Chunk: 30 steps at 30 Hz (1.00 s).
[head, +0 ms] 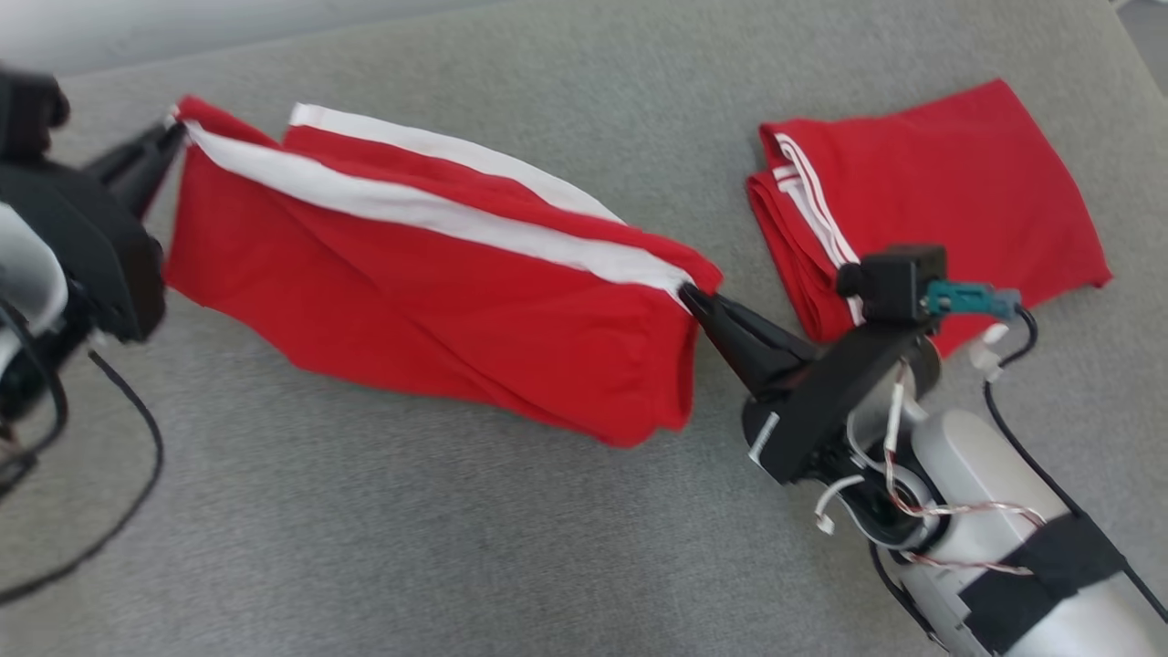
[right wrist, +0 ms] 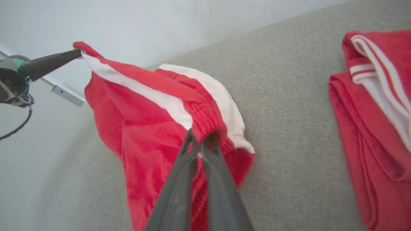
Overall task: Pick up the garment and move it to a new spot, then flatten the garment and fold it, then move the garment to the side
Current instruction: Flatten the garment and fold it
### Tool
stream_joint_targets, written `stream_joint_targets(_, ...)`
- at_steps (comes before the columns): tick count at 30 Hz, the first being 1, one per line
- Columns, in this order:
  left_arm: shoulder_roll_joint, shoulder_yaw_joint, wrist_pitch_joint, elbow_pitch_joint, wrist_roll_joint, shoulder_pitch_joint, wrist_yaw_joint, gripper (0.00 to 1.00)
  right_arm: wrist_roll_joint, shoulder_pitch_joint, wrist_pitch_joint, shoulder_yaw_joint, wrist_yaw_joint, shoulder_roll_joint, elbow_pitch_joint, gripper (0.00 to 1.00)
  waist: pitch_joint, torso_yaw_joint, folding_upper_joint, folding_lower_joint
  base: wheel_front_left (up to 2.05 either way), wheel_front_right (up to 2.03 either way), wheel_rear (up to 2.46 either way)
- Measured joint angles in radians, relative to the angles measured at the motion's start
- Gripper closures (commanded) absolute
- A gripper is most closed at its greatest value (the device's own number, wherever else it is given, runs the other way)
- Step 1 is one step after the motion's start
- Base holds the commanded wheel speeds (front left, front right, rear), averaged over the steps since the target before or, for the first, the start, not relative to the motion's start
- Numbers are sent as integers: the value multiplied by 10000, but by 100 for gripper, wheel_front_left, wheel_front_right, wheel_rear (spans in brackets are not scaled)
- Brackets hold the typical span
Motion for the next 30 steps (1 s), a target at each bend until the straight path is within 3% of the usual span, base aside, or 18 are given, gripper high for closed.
stream_joint_targets(12,433,-1381,13,1244,-629,-2132,0,100,-56,-1191,-539,311,44,863,742,100,957,-732,0,0,0,0,0)
stream_joint_targets(23,472,-2399,-594,2495,-1051,-2868,0,100,-447,-2007,-1197,487,71,1055,1707,100,1666,-1077,0,0,0,0,0)
stream_joint_targets(24,472,-2489,-648,2587,-1095,-2869,0,100,-495,-2054,-1271,499,71,1064,1778,84,1693,-1087,0,0,0,0,0)
stream_joint_targets(25,468,-2579,-736,2683,-1114,-2872,0,96,-522,-2087,-1360,499,71,1081,1850,48,1711,-1091,-1,0,0,0,0)
stream_joint_targets(26,420,-2612,-813,2824,-1145,-2884,0,69,-539,-2107,-1425,499,71,1097,1921,4,1718,-1085,0,0,0,0,0)
stream_joint_targets(27,337,-2660,-901,2986,-1164,-2919,0,0,-548,-2106,-1484,495,73,1104,1977,0,1715,-1067,-1,-1,0,0,0)
stream_joint_targets(30,165,-2865,-1162,3218,-1243,-3092,0,0,-560,-2126,-1674,510,73,1112,2222,0,1662,-985,0,0,0,0,0)
